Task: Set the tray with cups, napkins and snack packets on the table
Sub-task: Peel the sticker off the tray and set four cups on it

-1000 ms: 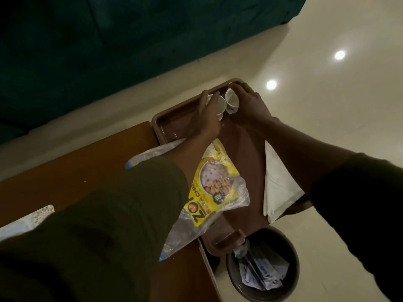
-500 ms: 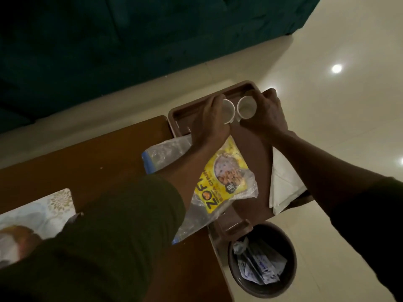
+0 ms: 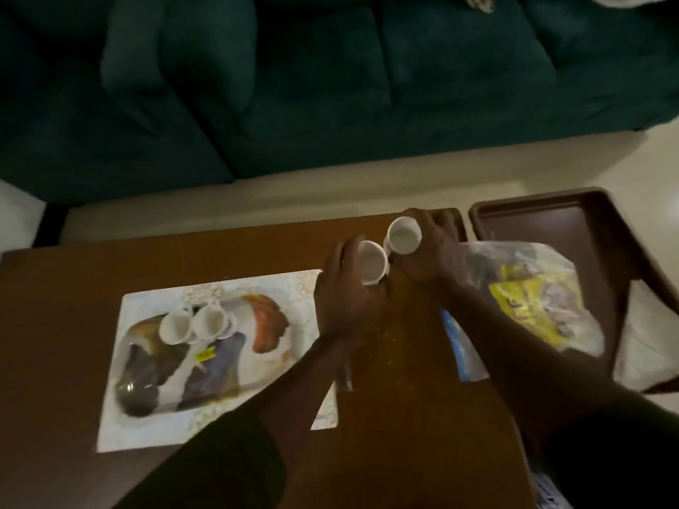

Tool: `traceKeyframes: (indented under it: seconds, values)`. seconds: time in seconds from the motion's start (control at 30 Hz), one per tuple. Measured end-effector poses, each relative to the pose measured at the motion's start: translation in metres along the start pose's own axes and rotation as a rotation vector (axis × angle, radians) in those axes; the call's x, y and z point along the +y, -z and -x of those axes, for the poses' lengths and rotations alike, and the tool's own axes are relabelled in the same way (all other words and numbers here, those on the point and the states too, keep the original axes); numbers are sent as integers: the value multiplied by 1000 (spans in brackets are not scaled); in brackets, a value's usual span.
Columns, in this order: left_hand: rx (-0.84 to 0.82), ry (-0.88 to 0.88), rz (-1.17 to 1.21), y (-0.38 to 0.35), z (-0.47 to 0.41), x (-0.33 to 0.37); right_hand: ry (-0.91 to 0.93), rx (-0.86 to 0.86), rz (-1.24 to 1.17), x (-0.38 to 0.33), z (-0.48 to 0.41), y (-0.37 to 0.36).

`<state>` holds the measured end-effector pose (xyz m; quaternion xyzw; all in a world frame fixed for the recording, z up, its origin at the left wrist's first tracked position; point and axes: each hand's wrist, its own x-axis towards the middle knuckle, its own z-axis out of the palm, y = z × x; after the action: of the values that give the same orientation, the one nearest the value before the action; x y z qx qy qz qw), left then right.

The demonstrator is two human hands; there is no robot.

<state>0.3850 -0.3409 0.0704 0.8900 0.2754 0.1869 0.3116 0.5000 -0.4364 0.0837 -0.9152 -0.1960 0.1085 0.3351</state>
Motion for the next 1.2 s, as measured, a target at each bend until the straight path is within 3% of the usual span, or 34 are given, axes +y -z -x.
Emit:
traceKeyframes:
  seconds: [0.17,0.33,0.43,0.67,1.0,1.2]
  values:
    - [176,-2,-43,91,4,-64,64,-22,-99,-91,29,-72]
    - [127,136,-162,142,51,-148,26,-127,-98,-148,77,-140]
    - [94,269,-193,155,93,-196,-57,-182,-28,-156,120,-180]
    - [50,629,-110,169,124,-257,-30,-252,-22,-161,163,-234]
    - [-24,750,40,167,115,-269,-146,-301,-13,-180,185,-267]
    - [-102,621,-218,178,133,-278,38,-326,302,-170,180,-248]
